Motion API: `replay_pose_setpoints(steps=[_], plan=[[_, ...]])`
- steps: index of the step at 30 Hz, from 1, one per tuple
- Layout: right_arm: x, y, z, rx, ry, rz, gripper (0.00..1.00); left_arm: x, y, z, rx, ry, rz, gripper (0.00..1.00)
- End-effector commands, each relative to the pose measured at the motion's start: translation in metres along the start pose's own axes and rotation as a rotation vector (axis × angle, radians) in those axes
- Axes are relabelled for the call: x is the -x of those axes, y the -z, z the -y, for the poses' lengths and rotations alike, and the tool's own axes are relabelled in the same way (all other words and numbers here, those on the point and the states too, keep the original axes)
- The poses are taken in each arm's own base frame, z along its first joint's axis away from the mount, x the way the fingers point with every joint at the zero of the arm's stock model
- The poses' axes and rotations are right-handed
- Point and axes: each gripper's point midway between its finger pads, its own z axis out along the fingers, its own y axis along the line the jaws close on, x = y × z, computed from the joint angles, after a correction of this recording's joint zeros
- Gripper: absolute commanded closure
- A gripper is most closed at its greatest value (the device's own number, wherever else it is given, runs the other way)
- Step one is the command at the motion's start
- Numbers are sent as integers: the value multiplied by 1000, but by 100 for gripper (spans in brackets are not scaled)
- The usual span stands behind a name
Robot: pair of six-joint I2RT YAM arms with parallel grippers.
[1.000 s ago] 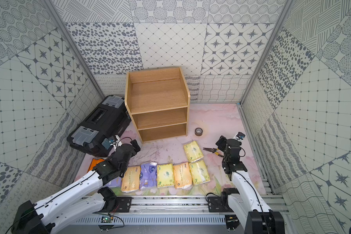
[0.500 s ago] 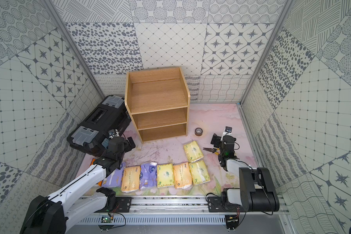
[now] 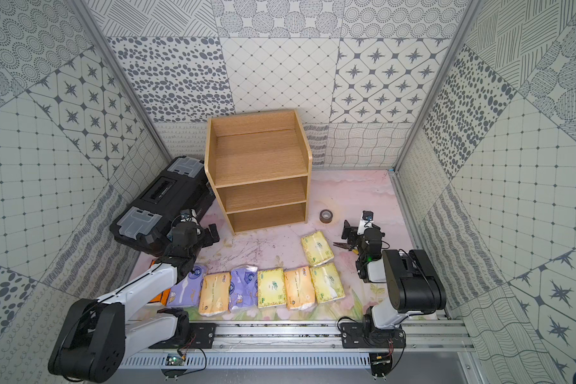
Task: Remove the tissue boxes from the shelf
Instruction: Reset both arms
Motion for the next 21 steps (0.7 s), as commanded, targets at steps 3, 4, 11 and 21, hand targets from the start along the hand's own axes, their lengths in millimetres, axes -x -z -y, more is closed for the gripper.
replay_pose_setpoints(steps=[3,4,11,21], plan=[[21,-3,0,19,-6,60,3,16,-17,20,-120,-64,145,1],[21,-4,2,20,-14,52,3,16,-21,18,-109,-74,164,1],[21,-4,2,35,-27,50,3,2,-33,21,-144,-120,278,1],[20,-8,4,32,-32,31,3,3,-51,16,-48,-115,154,1]])
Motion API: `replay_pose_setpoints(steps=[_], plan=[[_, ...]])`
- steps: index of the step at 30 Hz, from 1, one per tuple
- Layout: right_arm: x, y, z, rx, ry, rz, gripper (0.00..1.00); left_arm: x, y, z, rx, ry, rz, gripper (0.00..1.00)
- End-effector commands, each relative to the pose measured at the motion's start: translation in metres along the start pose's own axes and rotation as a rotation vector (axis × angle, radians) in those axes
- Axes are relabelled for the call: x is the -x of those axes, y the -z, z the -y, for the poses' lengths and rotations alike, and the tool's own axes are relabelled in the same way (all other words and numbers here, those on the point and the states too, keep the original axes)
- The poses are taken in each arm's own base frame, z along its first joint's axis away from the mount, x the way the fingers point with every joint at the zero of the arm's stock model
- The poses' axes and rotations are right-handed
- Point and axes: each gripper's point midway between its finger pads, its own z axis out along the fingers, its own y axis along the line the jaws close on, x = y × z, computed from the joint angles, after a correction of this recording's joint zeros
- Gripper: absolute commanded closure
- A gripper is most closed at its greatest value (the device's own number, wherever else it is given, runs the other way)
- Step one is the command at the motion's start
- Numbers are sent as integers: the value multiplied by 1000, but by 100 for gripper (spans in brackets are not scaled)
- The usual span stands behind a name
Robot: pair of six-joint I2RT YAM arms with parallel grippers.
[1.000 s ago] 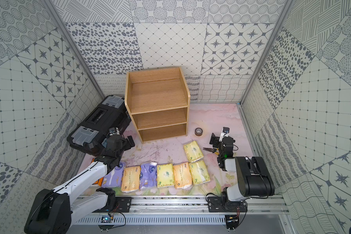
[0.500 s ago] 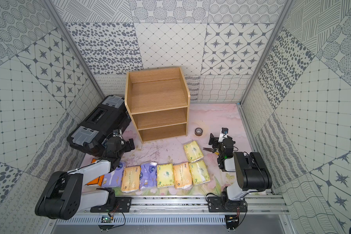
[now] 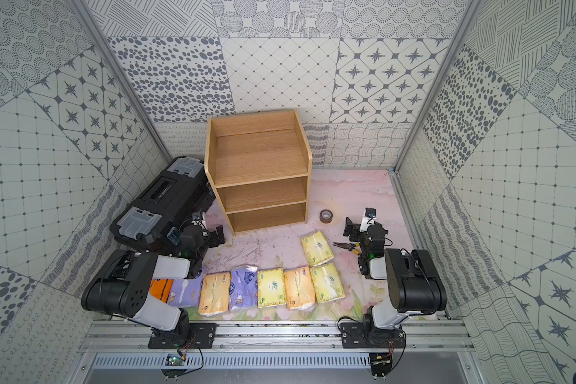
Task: Remove the tissue boxes from the shelf
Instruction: Reset both arms
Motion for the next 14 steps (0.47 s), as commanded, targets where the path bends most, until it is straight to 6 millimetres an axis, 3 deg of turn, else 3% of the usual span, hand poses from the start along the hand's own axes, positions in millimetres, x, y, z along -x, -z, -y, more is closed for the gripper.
replay_pose_setpoints(steps=[1,14], plan=[[15,-2,-1,8,-11,41,3,24,-2,2,19,-26,82,1],[16,-5,2,-11,-18,30,3,24,-3,3,4,-20,79,0]])
